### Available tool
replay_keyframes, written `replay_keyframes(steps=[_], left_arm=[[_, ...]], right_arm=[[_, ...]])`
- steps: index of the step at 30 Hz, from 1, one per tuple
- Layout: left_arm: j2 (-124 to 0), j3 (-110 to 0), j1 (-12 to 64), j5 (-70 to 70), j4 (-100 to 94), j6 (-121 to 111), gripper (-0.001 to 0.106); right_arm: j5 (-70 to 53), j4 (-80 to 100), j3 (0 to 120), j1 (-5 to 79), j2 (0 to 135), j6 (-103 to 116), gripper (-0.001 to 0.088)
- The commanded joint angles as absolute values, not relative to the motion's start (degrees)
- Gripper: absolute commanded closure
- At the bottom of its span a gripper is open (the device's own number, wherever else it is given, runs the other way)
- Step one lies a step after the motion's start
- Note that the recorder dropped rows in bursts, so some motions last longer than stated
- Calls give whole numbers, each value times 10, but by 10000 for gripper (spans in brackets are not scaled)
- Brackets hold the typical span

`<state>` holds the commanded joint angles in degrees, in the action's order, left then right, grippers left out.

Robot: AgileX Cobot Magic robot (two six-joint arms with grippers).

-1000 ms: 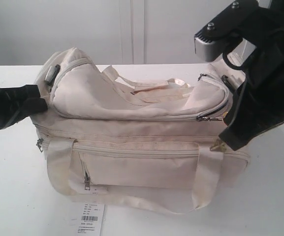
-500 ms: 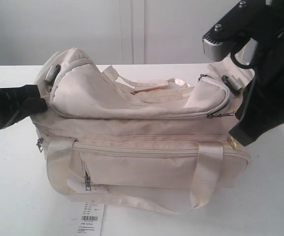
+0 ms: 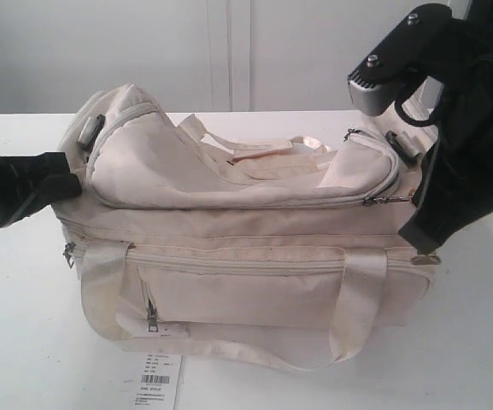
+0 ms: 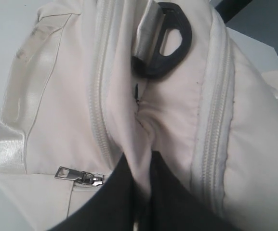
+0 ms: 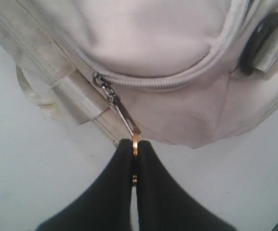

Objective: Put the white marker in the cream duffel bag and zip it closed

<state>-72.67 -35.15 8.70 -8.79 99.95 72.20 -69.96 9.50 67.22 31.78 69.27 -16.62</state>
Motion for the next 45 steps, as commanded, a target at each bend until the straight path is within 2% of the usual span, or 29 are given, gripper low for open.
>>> replay_keyframes(steps=[1,3,5,7,11,14,19,21,27,31,36,41,45], left_arm=[[-724,-351,87,-88,999,730,736],[-718,-351,87,-80,999,761,479],[-708,-351,87,-69,999,772,267],[-689,-351,87,-47,997,770,160],[-630,-351,87,-50,942,772,183],[-592,-360,87,-174,885,780,249],[-573,-396,88,-410,853,786,476],[-574,-412,100,-449,861,800,489],[-586,-458,226,-406,760,819,439],[-617,-481,315,-317,685,777,399],[-678,-505,402,-233,681,792,393],[-737,-535,459,-152,681,823,393],[-768,-557,474,-130,681,824,393]], right_arm=[[-700,95,672,318,693,-169,868],[-700,95,672,318,693,-178,868],[-700,95,672,318,693,-181,868],[-700,95,672,318,694,-193,868],[-679,85,672,319,695,-208,868],[-664,74,672,319,696,-208,868],[-664,64,672,319,696,-208,868],[-662,52,672,319,696,-208,868],[-657,40,672,319,696,-214,868],[-653,40,672,319,696,-214,868],[-654,49,672,319,696,-220,868],[-655,49,672,319,696,-221,868],[-663,64,672,319,696,-219,868]])
